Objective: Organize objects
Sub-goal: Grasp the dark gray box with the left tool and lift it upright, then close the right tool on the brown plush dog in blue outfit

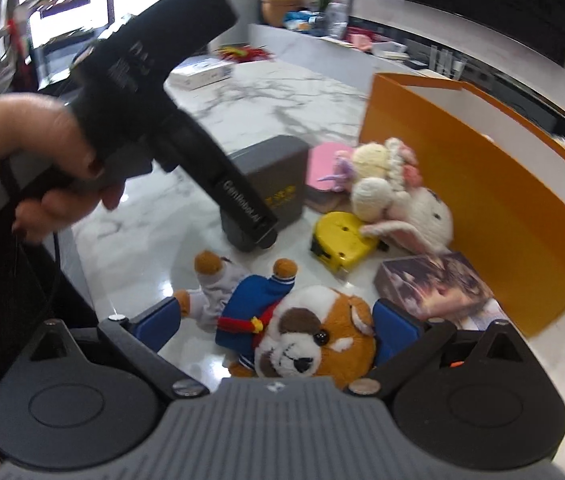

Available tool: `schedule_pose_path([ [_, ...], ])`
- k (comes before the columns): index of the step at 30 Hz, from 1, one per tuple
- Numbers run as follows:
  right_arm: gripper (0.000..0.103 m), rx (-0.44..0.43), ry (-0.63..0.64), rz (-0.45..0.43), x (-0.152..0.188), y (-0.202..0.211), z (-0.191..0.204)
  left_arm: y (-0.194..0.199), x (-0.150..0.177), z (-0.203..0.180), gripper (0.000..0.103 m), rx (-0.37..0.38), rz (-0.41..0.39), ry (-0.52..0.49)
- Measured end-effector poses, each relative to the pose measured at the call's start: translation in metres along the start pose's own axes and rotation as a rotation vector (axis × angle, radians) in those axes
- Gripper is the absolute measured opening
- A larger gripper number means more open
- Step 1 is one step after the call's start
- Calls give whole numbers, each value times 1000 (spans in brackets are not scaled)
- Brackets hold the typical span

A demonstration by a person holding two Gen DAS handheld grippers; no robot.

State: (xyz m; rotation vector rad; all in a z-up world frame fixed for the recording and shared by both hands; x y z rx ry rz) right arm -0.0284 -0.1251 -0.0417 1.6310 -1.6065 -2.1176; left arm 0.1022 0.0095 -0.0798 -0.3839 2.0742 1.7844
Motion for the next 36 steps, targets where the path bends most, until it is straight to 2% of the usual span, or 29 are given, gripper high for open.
schedule_pose_path([
  [8,102,-64,85,10,-10,-21,0,0,-1,1,64,5,3,0],
  [10,102,-88,65,44,-10,-24,-1,-1,-1,1,64,3,2,-7],
  [13,101,-103,37,141,-8,-26,1,-1,-2,2,64,-5,2,-7],
  [15,101,-118,27,163,-5,-20,2,-1,-3,3,64,-3,3,-1],
  [19,101,-204,-25,175,0,-2,5,-1,-4,4,64,0,5,3],
  [24,101,-106,40,101,-6,-2,12,-3,-4,2,64,-15,-1,-19],
  [27,101,-70,55,122,-6,-17,13,-4,-3,-2,64,-35,-8,-46],
  [32,93,-71,84,177,0,-26,20,-7,-3,-8,69,-52,-10,-79],
  [36,83,-79,50,185,2,-27,18,-7,-4,-9,70,-53,-12,-80],
])
Point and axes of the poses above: each gripper's, at about its wrist camera, not at the fingertips, and y roughly against the way its jaws point, z to its left, x to its underside, the point moved 3 cm from there along -y, roughly the way its jaws point, and after that the axes turned 1 degree about -y, right-handed, at the moved point
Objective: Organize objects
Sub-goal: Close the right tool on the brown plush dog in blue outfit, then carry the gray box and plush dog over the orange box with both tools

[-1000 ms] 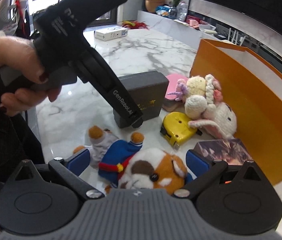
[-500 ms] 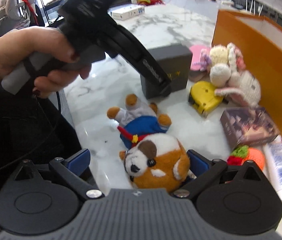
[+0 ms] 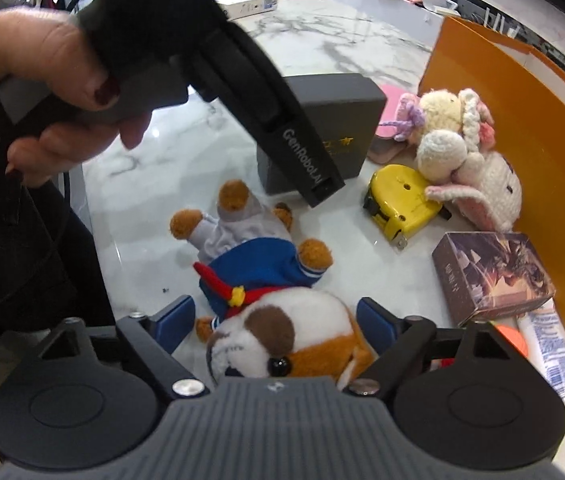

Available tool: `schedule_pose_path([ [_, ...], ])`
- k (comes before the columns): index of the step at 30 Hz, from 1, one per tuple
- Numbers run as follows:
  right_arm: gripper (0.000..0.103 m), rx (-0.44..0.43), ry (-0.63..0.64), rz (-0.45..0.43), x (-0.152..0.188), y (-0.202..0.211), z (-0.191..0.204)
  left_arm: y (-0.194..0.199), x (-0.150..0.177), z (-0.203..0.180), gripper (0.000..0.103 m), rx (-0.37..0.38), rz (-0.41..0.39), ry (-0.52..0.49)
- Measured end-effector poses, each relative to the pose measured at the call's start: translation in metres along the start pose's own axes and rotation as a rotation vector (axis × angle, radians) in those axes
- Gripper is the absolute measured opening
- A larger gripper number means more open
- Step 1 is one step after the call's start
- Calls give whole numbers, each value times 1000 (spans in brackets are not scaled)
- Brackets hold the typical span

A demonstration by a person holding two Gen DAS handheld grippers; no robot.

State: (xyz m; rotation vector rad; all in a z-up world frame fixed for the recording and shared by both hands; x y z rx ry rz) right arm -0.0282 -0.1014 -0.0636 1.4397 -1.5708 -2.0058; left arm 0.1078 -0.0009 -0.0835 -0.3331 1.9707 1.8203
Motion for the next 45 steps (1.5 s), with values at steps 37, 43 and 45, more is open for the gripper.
schedule_pose_path([
  [37,59,106,-252,-165,0,51,-16,39,-4,7,39,16,-147,2],
  [43,59,142,-322,-262,-4,81,-32,62,-10,6,39,43,-228,4],
  [45,59,154,-347,-289,-6,90,-37,70,-14,6,39,42,-255,3],
])
Point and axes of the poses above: each gripper's, at about its wrist camera, not at the fingertips, and y roughly against the way its jaws point, z to its left, x to its underside, the point moved 3 cm from there along -y, roughly the way its jaws point, and after that the axes turned 1 degree about -y, right-handed, at the moved point
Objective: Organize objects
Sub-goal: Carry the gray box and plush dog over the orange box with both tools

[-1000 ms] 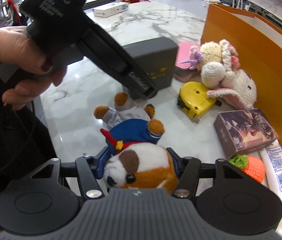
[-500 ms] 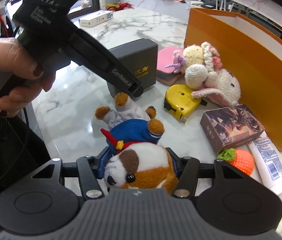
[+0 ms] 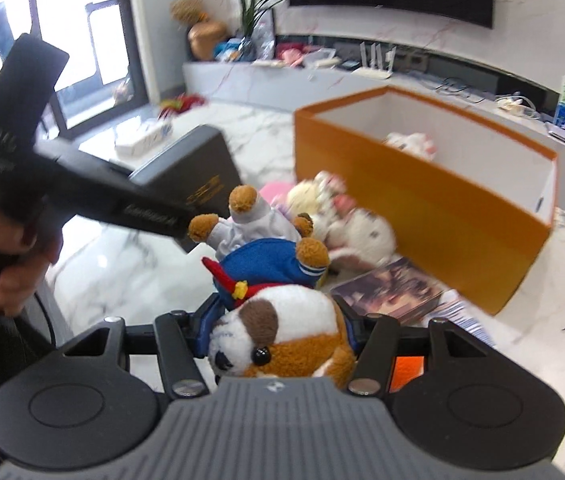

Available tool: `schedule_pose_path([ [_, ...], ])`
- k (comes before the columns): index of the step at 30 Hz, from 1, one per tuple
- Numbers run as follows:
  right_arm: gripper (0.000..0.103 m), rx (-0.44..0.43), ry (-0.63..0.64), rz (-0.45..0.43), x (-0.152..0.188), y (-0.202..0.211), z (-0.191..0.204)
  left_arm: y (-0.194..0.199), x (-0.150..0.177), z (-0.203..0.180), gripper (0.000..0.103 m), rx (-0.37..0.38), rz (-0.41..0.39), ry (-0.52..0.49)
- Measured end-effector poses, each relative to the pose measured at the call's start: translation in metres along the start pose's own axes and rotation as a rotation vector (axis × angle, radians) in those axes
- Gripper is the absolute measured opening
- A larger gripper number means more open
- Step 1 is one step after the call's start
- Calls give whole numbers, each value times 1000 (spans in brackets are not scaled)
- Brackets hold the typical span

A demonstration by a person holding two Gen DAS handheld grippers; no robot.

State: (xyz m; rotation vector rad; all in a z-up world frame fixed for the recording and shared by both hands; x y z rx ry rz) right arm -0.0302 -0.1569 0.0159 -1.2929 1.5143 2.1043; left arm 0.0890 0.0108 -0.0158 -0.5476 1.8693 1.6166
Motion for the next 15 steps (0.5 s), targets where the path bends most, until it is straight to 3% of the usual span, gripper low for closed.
schedule_pose_path([
  [8,59,44,-116,-121,-35,30,-31,23,-47,-13,39,-2,-110,-55],
  [15,59,142,-178,-221,-120,42,-82,11,-136,-22,39,61,-170,-13],
])
Point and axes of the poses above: each gripper's, at about its wrist camera, not at the fingertips, and y roughly against the way its jaws point, z to its left, x to its underside, the point moved 3 cm from there along -y, roughly the way its jaws point, and after that the axes turned 1 degree about -y, right-handed, at the moved point
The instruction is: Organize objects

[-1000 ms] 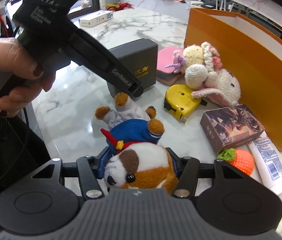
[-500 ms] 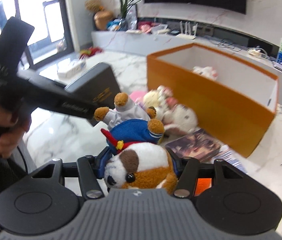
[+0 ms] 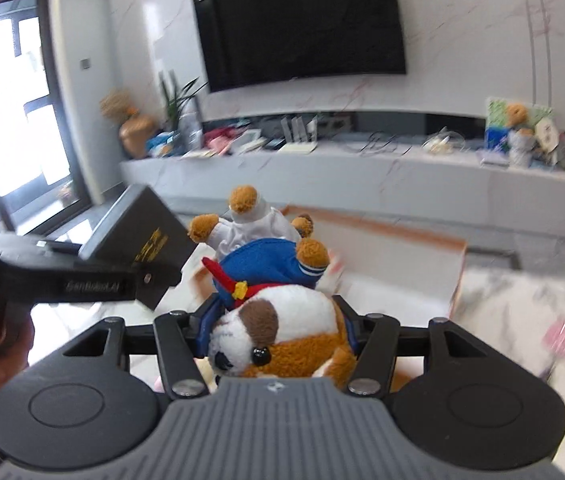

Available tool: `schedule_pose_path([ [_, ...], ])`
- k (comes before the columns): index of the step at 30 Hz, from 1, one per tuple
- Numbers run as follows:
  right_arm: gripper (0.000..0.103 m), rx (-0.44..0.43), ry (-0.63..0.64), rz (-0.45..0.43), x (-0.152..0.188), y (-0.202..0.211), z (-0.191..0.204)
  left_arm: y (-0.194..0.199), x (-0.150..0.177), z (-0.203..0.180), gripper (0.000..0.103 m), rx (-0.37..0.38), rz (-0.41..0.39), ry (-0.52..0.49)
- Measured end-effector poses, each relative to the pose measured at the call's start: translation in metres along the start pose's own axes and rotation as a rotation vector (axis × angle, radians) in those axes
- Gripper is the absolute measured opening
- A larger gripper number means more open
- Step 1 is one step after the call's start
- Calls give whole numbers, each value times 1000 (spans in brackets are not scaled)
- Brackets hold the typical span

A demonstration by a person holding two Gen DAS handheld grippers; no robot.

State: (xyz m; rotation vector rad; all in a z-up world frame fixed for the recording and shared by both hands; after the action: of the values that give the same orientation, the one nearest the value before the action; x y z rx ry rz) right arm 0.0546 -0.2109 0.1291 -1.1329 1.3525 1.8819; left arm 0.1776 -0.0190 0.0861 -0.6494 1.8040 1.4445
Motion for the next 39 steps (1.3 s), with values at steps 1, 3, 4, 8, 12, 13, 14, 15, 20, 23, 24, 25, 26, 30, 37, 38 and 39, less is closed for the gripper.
schedule_pose_path([
  [1,59,17,1,-3,-14,-8,-5,-10,-12,0,39,7,1,10],
  [3,59,37,-12,14,-39,-29,-16,-34,-31,1,39,12,27,21],
  [4,59,47,-24,29,-48,-41,-23,-47,-37,2,39,9,50,24],
  [8,59,75,-96,117,-68,-95,-53,-102,-44,6,39,-15,155,16],
  [12,59,88,-158,210,-66,-152,-80,-142,-31,7,39,-4,251,-1],
  [13,59,95,-166,233,-64,-166,-84,-149,-26,6,39,-2,272,-11],
  [14,59,100,-173,258,-62,-180,-88,-157,-22,5,39,-7,294,-30],
  [15,59,101,-182,281,-58,-192,-91,-163,-17,3,39,-13,315,-50],
  [20,59,129,-153,374,-38,-231,-100,-187,-1,1,39,-24,396,-119],
  [23,59,146,-126,410,-23,-242,-102,-194,4,3,39,-33,426,-138],
  [24,59,151,-124,418,-22,-247,-102,-196,5,4,39,-31,434,-144],
  [25,59,151,-127,429,-21,-250,-103,-196,6,4,39,-29,440,-146],
  [26,59,153,-129,438,-21,-256,-102,-198,7,5,39,-29,451,-150],
  [30,59,172,-131,472,-14,-270,-105,-206,15,9,39,-25,506,-152],
  [37,59,182,-132,505,-9,-282,-103,-213,27,19,39,-5,565,-133],
  [38,59,186,-131,513,-8,-283,-103,-213,27,20,39,-5,570,-135],
  [39,59,191,-130,520,-8,-285,-103,-212,28,20,39,-4,575,-135],
])
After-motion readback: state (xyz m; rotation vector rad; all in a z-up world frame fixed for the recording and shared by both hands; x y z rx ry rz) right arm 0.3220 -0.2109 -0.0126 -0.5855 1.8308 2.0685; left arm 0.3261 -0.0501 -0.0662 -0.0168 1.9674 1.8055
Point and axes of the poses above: each gripper's, at about its wrist camera, not at the fingertips, and y roughly against the way its jaws point, z to its left, x to its underside, the point moved 3 cm from there along -y, roughly the way its jaws point, and after that the axes turned 1 degree about -y, right-handed, at the moved point
